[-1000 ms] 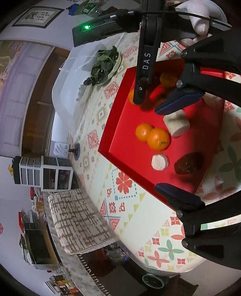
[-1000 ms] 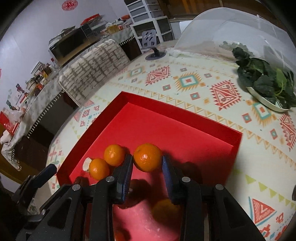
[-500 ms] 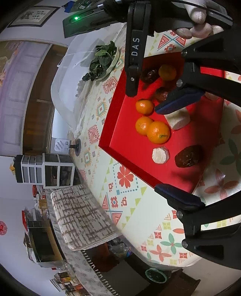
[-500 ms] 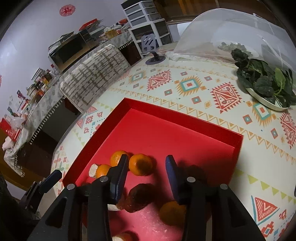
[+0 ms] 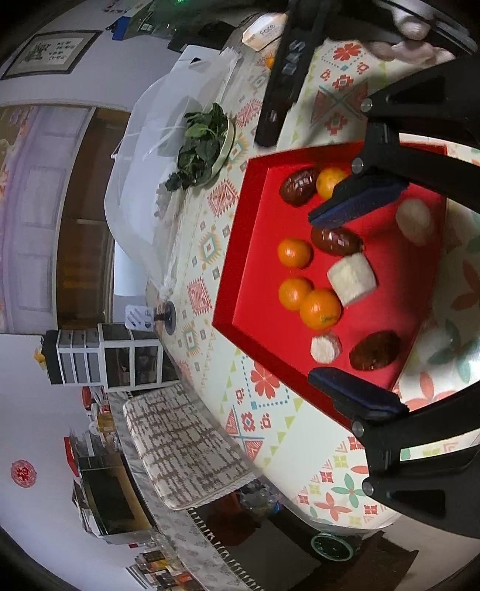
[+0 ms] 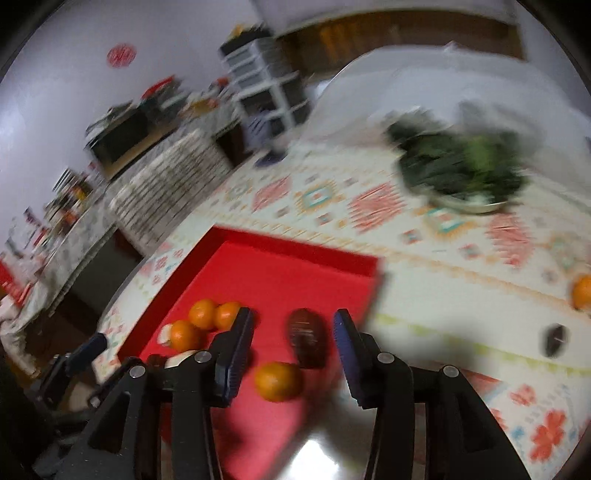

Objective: Organize fruits
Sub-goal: 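Move both tools back toward the dark plums on the tablecloth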

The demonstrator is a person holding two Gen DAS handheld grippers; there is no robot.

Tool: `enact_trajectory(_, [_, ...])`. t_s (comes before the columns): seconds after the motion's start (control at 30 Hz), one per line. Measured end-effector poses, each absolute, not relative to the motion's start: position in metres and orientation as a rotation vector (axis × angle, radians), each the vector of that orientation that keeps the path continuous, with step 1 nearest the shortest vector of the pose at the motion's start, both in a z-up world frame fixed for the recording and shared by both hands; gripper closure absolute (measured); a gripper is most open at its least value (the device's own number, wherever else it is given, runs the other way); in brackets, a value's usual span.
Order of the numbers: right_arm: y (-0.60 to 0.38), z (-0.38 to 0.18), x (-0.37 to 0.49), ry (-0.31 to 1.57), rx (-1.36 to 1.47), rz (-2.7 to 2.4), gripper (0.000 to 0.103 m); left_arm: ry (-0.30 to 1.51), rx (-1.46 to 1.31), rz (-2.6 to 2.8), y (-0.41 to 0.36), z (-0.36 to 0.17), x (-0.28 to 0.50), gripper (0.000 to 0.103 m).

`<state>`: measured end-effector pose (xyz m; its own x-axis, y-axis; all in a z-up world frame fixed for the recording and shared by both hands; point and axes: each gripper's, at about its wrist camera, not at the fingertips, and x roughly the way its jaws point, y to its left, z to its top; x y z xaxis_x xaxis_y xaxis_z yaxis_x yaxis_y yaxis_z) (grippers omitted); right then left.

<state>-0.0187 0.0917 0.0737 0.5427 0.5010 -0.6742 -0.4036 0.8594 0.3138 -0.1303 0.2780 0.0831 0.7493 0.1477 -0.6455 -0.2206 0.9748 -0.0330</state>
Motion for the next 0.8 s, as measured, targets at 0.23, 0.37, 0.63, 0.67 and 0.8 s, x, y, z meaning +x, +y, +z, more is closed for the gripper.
enact_trajectory(0.23, [0.024, 0.082, -0.108, 0.512, 0.107, 0.245, 0.037, 0.665, -0.068, 0.145, 0.253, 0.1, -0.132, 0.026])
enact_trajectory(0.37, [-0.003, 0.079, -0.153, 0.391, 0.165, 0.107, 0.03, 0.655, -0.066, 0.112, 0.243, 0.108, -0.135, 0.026])
enact_trajectory(0.63, [-0.002, 0.083, -0.181, 0.43, 0.108, 0.079, 0.021, 0.645, -0.127, 0.048, 0.239, 0.13, -0.145, 0.026])
enact_trajectory(0.67, [-0.004, 0.085, -0.185, 0.426, 0.087, 0.082, 0.021, 0.622, -0.123, 0.042, 0.239, 0.137, -0.149, 0.026])
enact_trajectory(0.8, [-0.019, 0.085, -0.191, 0.417, 0.052, 0.09, 0.018, 0.547, -0.109, 0.037, 0.237, 0.15, -0.165, 0.014])
